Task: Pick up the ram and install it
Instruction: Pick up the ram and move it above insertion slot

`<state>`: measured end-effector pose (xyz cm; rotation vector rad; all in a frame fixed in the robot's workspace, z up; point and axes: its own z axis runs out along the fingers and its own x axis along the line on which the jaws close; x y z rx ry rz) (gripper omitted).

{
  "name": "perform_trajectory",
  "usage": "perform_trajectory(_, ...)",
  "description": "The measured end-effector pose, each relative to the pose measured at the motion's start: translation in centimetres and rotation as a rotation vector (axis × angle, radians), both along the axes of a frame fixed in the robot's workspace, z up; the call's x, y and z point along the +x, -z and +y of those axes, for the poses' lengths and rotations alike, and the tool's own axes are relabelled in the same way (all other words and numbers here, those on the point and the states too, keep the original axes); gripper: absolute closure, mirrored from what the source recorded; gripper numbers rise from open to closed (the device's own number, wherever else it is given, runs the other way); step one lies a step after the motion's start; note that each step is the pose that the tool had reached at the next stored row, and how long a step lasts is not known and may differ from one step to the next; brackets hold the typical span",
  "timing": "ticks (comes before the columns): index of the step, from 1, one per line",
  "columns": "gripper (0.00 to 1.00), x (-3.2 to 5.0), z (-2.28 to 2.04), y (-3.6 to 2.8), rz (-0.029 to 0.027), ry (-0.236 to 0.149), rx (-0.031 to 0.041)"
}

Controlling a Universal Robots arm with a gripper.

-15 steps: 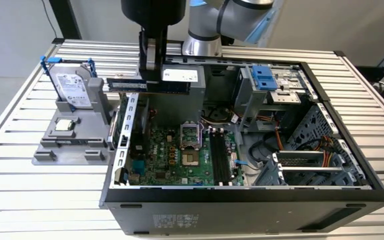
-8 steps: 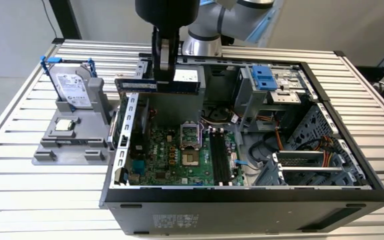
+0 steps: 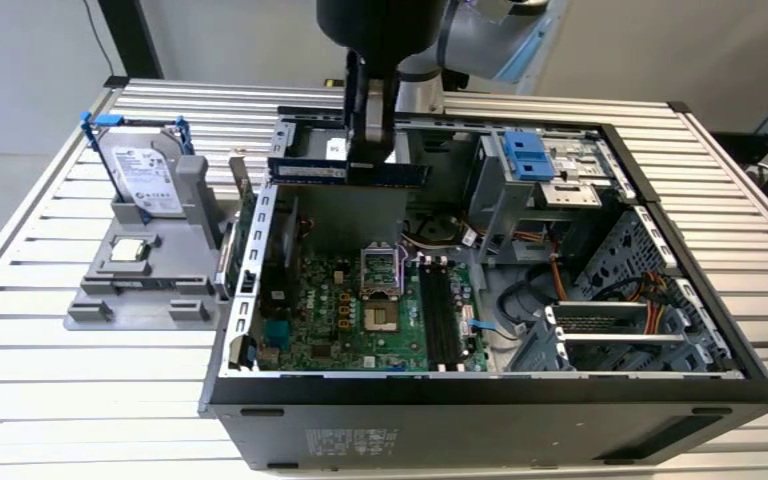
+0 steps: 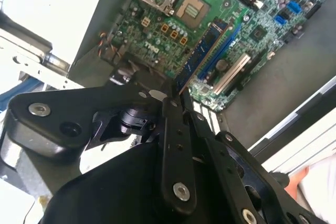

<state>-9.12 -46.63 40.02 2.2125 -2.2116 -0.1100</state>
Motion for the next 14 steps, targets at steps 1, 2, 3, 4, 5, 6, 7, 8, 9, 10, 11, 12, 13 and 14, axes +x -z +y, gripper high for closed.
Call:
perform_trajectory(1,1.00,0.37,0.00,0.00,0.0002,0.000,0.0000)
perform_trajectory(2,1.00,0.73,0.00,0.00,0.0005,0.000,0.0001)
perform_trajectory(3,1.00,1.10,0.00,0.00,0.0007,0.000,0.0000)
perform_trajectory(4,1.00,1.50,0.00,0.00,0.0010,0.000,0.0000)
perform_trajectory(5,1.00,1.91,0.00,0.00,0.0013,0.000,0.0000)
perform_trajectory(6,1.00,2.34,0.00,0.00,0.0018,0.000,0.0000)
perform_trajectory(7,1.00,2.79,0.00,0.00,0.0023,0.000,0.0000)
perform_trajectory(8,1.00,3.23,0.00,0.00,0.0028,0.000,-0.0001)
perform_trajectory(9,1.00,3.69,0.00,0.00,0.0032,0.000,0.0000)
perform_trajectory(10,1.00,4.12,0.00,0.01,0.0035,0.000,0.0001)
perform_trajectory(11,1.00,4.53,0.00,0.00,0.0040,0.000,0.0001)
perform_trajectory(12,1.00,4.99,0.00,0.00,0.0044,0.000,0.0000)
perform_trajectory(13,1.00,5.42,0.00,0.00,0.0047,0.000,0.0000)
perform_trajectory(14,1.00,5.87,0.00,0.00,0.0049,0.000,0.0000)
